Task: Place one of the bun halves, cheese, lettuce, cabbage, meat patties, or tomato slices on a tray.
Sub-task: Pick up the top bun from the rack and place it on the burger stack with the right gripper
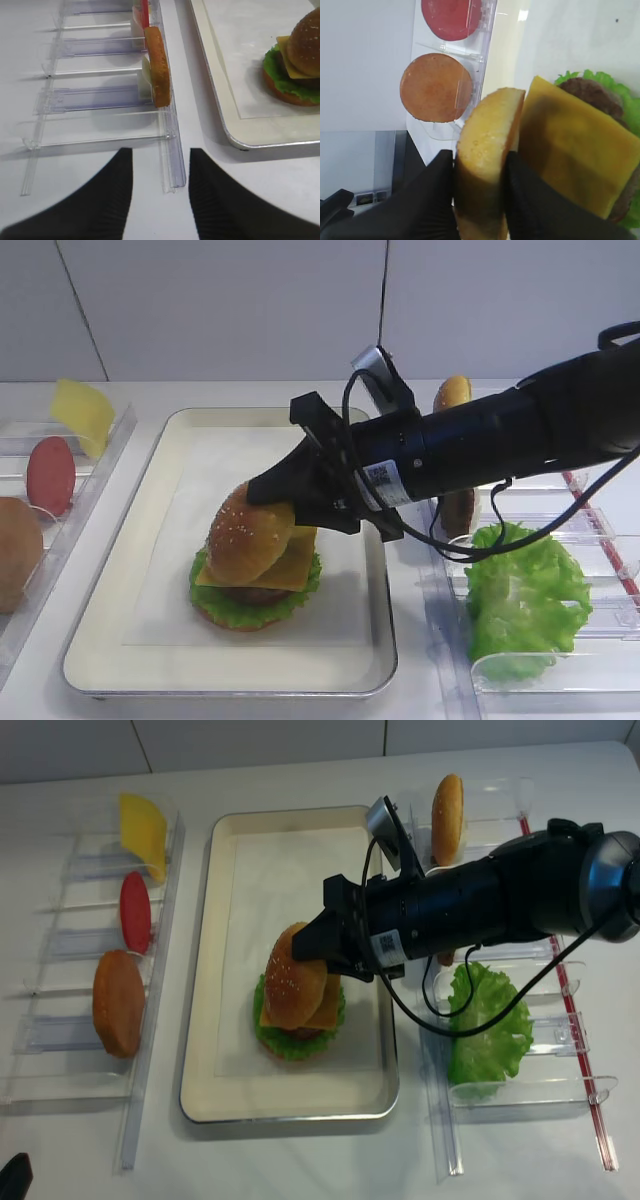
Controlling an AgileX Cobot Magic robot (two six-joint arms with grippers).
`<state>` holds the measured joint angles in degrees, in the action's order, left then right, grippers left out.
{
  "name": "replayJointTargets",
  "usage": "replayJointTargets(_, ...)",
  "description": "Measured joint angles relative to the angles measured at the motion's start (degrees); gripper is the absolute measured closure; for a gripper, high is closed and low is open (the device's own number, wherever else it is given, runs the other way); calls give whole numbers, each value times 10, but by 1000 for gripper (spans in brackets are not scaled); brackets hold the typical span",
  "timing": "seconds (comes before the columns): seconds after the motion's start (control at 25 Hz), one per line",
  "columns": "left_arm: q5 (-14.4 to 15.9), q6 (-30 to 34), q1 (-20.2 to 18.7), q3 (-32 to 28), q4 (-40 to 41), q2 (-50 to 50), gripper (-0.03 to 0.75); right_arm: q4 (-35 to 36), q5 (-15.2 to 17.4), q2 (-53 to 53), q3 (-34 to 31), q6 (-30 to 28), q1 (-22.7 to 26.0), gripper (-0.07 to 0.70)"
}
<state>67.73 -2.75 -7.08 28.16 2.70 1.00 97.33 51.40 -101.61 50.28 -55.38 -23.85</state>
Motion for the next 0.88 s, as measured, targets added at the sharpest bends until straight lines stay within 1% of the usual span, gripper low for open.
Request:
replayJointTargets(0.28, 0, 0, 0, 0, 0, 0, 461, -19, -3, 0, 1, 8, -1, 358)
replayJointTargets(0.76, 0, 0, 0, 0, 0, 0, 461, -23, -8, 0, 2, 11, -1, 358)
replayJointTargets(0.88, 0, 0, 0, 0, 0, 0, 461, -31, -8, 0, 2, 11, -1, 345)
